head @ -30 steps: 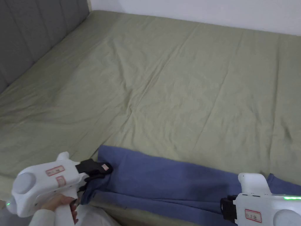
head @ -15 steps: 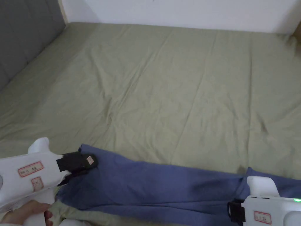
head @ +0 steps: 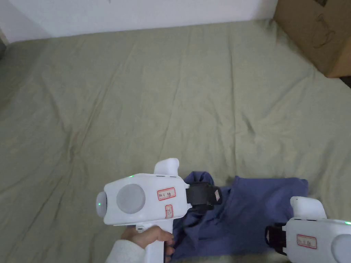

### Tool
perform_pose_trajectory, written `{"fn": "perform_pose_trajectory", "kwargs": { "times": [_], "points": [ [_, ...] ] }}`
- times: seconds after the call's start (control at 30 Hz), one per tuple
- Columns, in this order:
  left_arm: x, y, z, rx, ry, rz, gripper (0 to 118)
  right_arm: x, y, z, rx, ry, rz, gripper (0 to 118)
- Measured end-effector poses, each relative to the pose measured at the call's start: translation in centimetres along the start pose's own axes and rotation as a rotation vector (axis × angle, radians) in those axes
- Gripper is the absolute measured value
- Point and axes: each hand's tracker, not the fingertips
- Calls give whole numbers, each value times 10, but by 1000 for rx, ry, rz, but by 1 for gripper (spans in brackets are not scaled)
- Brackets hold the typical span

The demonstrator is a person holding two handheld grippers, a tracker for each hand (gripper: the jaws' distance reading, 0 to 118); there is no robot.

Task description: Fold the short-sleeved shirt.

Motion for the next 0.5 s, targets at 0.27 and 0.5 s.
{"fn": "perform_pose_trajectory", "kwargs": {
  "times": [0.27, 0.5],
  "points": [
    [-14, 8, 40, 111, 3, 110, 108, 28, -8, -1, -12, -26, -84, 0],
    [-42, -11, 50, 95, 145, 150, 6, 17, -10, -3, -12, -5, -69, 0]
  ]
}}
